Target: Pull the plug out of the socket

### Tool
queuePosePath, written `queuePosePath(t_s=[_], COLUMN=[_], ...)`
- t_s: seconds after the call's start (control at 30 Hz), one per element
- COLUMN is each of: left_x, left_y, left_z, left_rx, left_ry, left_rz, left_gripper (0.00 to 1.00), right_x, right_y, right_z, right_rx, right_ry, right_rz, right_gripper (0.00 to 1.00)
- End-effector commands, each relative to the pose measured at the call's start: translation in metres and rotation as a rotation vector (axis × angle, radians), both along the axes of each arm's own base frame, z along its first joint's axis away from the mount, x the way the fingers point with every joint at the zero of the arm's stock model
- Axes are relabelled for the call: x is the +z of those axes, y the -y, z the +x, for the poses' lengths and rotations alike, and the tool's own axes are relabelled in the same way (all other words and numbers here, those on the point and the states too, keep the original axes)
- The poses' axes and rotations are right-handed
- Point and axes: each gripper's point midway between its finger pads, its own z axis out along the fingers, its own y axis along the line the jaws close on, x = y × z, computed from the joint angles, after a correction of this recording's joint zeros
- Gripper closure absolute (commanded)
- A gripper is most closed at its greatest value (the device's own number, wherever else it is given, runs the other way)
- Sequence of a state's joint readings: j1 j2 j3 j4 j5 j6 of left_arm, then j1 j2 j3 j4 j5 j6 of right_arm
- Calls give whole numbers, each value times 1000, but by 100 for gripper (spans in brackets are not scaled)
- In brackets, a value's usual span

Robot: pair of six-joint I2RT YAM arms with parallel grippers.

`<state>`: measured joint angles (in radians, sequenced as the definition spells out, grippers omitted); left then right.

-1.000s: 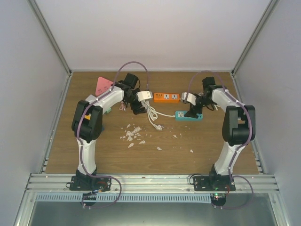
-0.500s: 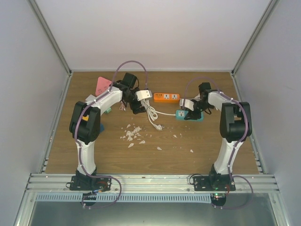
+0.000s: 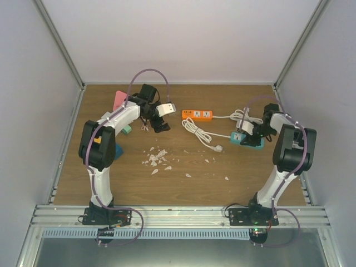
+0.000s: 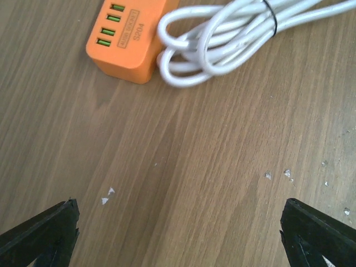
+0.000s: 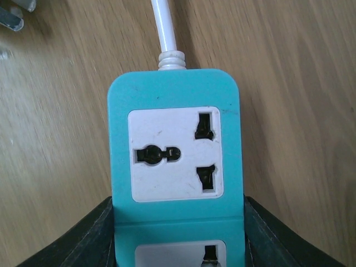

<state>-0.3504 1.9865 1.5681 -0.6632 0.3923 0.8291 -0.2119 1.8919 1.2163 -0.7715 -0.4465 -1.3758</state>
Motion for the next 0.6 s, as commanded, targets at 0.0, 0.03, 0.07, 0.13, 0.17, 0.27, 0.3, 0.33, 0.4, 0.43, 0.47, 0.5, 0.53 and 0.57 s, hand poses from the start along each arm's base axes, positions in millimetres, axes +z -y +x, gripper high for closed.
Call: queuePosePath(t_s=[0.0, 0.03, 0.07, 0.13, 0.17, 0.27, 0.3, 0.33, 0.4, 0.43, 0.47, 0.5, 0.53, 0.57], left_x=[29, 31, 34, 42, 47, 61, 66, 71, 84, 93, 100, 106, 112, 115], left_y=[-4, -6, -9, -14, -20, -37, -43, -50, -66, -74, -81, -90, -98, -107], left_z=[3, 4, 5, 5, 7, 10, 11, 13, 16, 18, 17, 17, 16, 15], left_rx=[24, 32, 43, 54, 72, 108, 123, 137, 165, 177, 181, 186, 192, 206], left_ry=[28, 26, 22, 14, 9, 0, -6, -9, -17, -21, -28, -37, -42, -48], left_rz=[-87, -98, -106, -143, -163, -219, -236, -253, -292, -316, -340, -364, -388, -408], left_gripper=[1, 1, 1, 1, 1, 1, 1, 1, 1, 1, 1, 1, 1, 1], right_x=[5, 9, 14, 29, 38, 62, 71, 80, 101, 112, 123, 135, 143, 151], right_y=[29, 31, 30, 27, 24, 18, 15, 12, 5, 2, 0, -2, -5, -7], right_z=[-6, -4, -2, 2, 5, 13, 14, 17, 23, 26, 29, 34, 36, 39], right_rx=[-15, -22, -27, -36, -37, -48, -52, -58, -69, -80, -89, -101, -109, -119], right_ry=[8, 17, 25, 42, 57, 92, 97, 107, 129, 141, 153, 174, 186, 201], right_rz=[-79, -76, -65, -37, -16, 33, 53, 78, 131, 160, 185, 209, 230, 253], right_gripper=[53, 46, 39, 28, 25, 19, 17, 15, 12, 9, 7, 5, 2, 1])
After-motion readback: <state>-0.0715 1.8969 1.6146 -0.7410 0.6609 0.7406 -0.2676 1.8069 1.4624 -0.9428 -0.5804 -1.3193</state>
